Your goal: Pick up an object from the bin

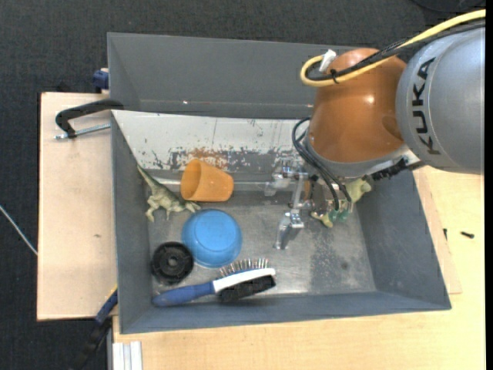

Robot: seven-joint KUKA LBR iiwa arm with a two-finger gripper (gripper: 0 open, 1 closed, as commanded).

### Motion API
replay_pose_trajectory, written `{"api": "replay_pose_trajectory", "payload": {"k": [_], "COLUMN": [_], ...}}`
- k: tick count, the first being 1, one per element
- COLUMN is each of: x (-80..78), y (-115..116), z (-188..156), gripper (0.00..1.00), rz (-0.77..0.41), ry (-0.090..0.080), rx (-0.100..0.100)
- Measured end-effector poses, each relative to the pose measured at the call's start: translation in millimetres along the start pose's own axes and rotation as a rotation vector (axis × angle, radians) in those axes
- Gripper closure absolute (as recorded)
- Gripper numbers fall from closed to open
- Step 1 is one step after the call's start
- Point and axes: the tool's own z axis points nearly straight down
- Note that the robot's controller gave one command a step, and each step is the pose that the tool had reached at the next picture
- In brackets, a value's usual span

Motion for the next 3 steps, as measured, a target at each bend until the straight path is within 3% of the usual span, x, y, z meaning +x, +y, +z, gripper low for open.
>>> {"api": "replay_pose_trajectory", "payload": {"k": [1, 2, 3], "x": [37.9, 14.8, 17.1], "y": [82, 59, 57], "z": [55, 110, 111], "gripper": [0.00, 0.00, 1.00], "rz": [-0.129, -0.505, -0.505], "ry": [0.007, -0.015, -0.001], "rx": [-0.002, -0.004, -0.002]}}
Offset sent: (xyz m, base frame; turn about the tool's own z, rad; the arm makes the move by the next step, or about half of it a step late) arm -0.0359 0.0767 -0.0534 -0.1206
